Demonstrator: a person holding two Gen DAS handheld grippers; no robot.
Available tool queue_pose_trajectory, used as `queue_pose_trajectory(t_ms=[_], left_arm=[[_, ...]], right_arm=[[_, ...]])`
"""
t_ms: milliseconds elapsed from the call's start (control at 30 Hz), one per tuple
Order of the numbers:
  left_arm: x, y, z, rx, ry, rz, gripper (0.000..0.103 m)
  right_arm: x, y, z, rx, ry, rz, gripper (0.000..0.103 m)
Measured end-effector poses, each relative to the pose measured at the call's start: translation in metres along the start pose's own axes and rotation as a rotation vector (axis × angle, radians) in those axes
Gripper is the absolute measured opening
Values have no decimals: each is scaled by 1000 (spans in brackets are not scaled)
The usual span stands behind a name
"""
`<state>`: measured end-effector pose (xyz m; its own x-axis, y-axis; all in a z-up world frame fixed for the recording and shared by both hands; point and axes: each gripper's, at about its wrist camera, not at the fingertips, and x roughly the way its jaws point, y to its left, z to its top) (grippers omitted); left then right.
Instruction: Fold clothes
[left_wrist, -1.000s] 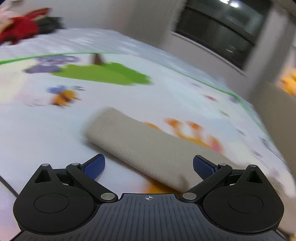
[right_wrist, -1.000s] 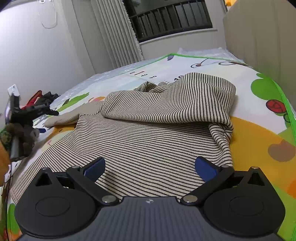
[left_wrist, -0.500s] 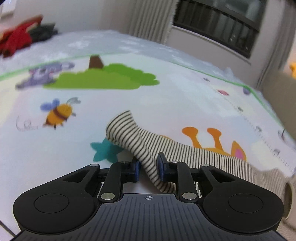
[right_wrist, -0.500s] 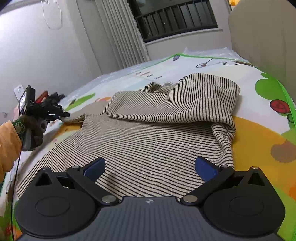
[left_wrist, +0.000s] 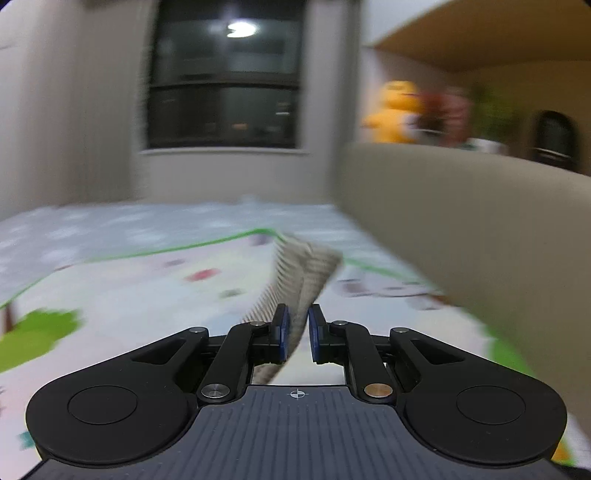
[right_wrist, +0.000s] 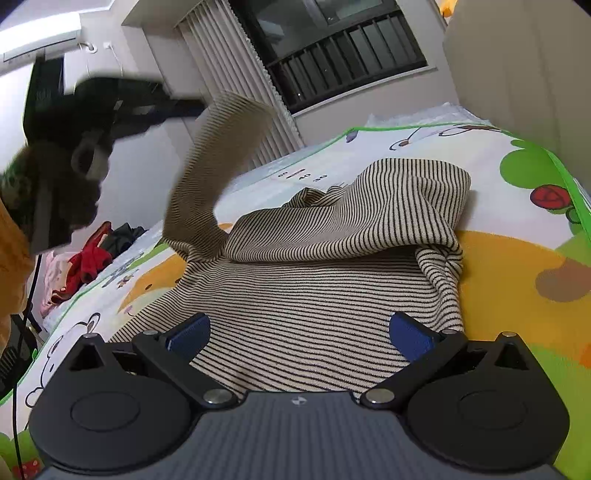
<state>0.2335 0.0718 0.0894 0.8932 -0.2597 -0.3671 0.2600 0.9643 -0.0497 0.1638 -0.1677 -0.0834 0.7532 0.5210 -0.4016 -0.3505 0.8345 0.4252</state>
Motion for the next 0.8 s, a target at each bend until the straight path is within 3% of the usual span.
queue_pose_trajectory(t_ms=[100,200,267,300,400,467,600,633,733,800], left_arm=[[9,-49,0,50,11,-113,14],[14,-78,-7,39,27,-212,17],[16,-83,-12,22,29,-239,40],[16,-84,-15,15,30,-245,45],[14,-66,-36,6,67,-198,59],[15,-49,-60,-9,130,-145,70],[17,-13,-112,-93,255,-74,79],[18,-4,-122,-112,275,-60,86],[14,20,-146,-131,295,-14,97],[16,34,-155,-165,293,-11,97]], right_arm=[[-2,0,-1,1,-8,4,103],[-6,-1,-4,10,-21,15,103],[-8,-3,-6,33,-41,24,103],[-10,-5,-7,48,-49,33,103],[-10,-10,-6,75,-51,53,103],[-8,-9,-3,75,-33,48,103],[-5,-5,10,82,31,23,103],[-6,-4,17,96,46,21,103],[-12,9,47,57,1,19,102],[-7,21,73,1,-20,-9,82]])
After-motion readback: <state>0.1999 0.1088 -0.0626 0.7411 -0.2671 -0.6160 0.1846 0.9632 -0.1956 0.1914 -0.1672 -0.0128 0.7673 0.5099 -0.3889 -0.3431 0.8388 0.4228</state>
